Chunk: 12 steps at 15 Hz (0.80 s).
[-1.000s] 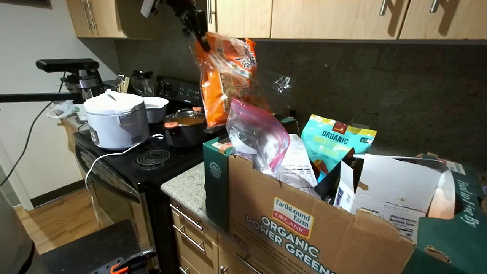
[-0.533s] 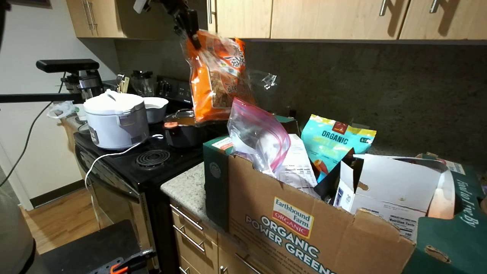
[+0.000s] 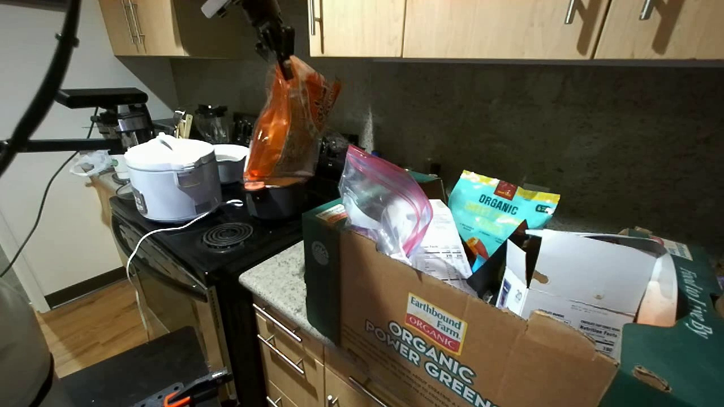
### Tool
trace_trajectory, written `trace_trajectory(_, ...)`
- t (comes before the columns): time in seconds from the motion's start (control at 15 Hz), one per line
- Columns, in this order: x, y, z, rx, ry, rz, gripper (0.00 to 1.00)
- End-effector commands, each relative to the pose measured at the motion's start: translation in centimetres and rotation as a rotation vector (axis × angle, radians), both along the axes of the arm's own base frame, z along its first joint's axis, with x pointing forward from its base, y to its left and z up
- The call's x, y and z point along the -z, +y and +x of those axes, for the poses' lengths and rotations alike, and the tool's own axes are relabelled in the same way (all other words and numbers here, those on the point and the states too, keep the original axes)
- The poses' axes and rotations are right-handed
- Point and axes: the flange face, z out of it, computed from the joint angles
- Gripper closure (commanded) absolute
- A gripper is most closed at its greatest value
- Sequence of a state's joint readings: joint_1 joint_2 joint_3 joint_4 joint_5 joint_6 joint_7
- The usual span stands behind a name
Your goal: Remove the orange packet from the green box
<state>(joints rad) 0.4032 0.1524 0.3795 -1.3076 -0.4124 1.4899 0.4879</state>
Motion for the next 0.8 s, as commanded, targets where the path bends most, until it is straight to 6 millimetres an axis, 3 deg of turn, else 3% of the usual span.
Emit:
trace_trajectory(0.0, 0.1, -1.0, 1.6, -0.027, 0.090, 0.069, 0.99)
trace_trajectory(0.47, 6.1, -3.4, 5.4, 0.012, 0.280, 0.229, 0.99)
trace_trajectory(0.73, 9.7, -4.0, 5.7, 0.027, 0.328, 0.312, 0.99)
